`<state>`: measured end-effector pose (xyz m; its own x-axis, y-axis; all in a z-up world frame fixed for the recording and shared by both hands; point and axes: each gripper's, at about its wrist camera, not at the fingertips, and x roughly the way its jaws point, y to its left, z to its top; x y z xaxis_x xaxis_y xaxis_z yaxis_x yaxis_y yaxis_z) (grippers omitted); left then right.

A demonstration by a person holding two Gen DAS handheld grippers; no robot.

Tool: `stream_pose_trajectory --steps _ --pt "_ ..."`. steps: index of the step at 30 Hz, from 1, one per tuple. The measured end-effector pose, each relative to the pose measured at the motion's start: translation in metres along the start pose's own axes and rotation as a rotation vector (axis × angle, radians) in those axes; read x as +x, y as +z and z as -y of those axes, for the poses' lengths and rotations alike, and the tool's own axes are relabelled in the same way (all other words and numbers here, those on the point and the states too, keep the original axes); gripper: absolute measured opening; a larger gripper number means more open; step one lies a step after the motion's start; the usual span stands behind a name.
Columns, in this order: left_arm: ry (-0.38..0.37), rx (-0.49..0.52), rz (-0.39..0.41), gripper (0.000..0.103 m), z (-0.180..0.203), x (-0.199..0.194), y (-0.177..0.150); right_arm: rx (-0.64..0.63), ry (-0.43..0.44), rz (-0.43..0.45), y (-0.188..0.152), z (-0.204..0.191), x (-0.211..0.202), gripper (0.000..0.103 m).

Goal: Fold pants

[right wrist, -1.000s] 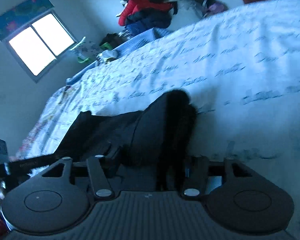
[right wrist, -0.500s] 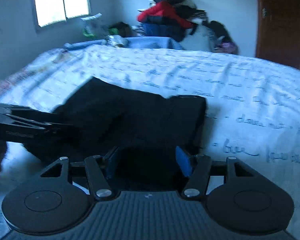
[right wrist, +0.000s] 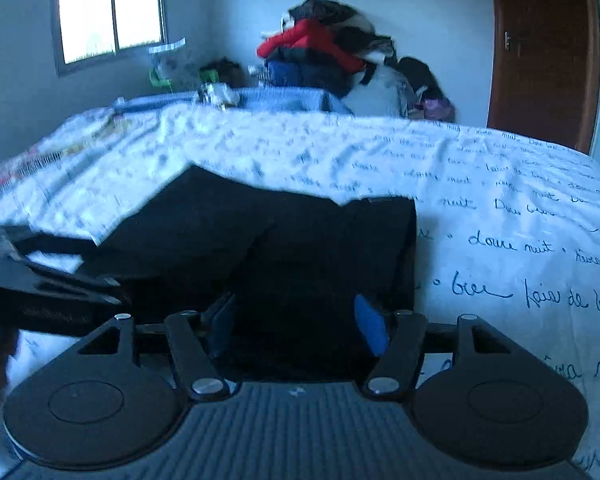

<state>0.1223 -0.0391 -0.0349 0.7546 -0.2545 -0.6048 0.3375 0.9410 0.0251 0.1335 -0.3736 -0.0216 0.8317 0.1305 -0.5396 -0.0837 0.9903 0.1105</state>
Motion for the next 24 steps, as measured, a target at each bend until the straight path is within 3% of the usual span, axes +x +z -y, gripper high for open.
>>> stream_pose_trajectory --steps 2,4,7,10,24 --pt "0.018 -0.013 -0.014 0.095 -0.001 0.000 -0.001 -0.015 -0.001 -0.017 -0.003 -0.005 0.004 0.080" --pt "0.035 -0.022 -0.027 0.096 -0.001 -0.003 -0.001 -0.040 -0.040 -0.052 -0.007 -0.008 0.012 0.080" --pt "0.032 -0.038 -0.037 0.098 -0.004 -0.010 -0.003 0.003 -0.063 -0.034 -0.006 -0.008 0.001 0.082" --pt "0.036 -0.057 -0.043 0.099 -0.007 -0.016 -0.007 0.072 -0.041 -0.020 -0.006 -0.007 -0.015 0.098" --pt "0.040 -0.059 -0.101 0.099 -0.006 -0.041 -0.038 0.180 -0.054 -0.084 -0.026 -0.038 -0.066 0.099"
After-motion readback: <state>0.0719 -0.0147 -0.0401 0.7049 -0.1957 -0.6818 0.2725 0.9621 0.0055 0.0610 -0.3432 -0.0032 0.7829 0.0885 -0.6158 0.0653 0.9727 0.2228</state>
